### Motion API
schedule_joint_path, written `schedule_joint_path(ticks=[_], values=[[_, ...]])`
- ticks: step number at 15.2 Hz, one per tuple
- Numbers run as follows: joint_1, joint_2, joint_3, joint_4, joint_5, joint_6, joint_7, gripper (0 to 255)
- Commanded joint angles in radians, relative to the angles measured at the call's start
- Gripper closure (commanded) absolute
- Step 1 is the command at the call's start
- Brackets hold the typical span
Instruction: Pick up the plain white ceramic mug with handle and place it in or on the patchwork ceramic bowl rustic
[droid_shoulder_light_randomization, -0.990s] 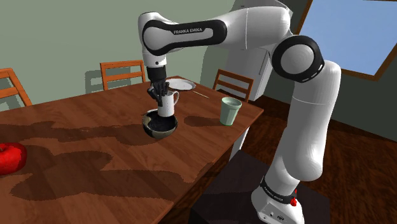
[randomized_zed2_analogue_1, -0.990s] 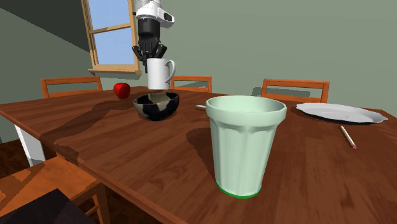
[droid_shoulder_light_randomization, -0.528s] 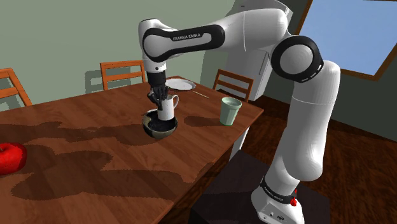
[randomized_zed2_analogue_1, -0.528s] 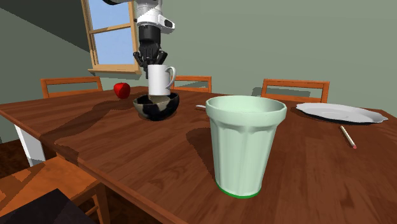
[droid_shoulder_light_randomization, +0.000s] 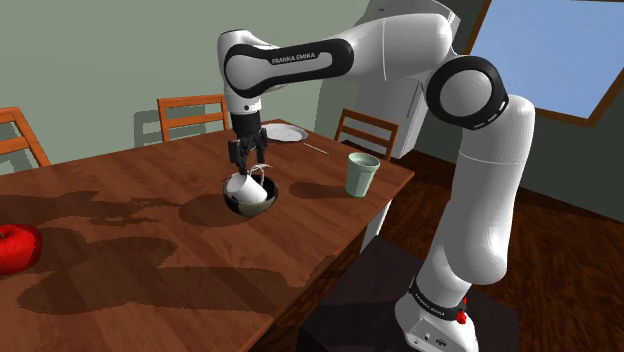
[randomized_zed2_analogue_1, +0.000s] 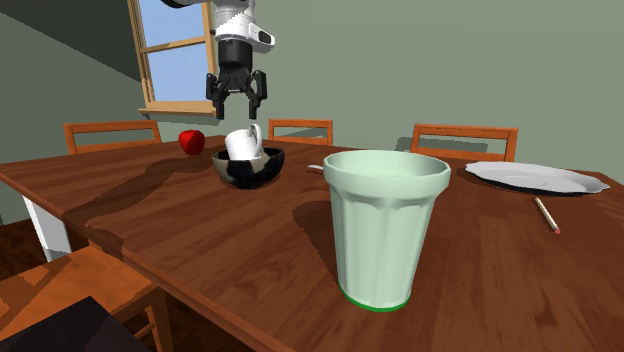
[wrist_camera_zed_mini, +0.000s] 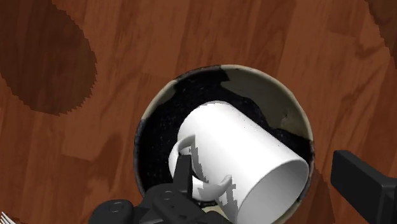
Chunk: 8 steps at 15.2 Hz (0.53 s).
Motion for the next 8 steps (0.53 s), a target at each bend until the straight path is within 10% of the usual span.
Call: schedule_joint_path(ticks=[1,8], values=[[0.000,0.000,0.000,0.000,0.000,0.000,0.000,0],[0.003,0.027,0.001,0.162,-0.001,-0.136,0.000,0]])
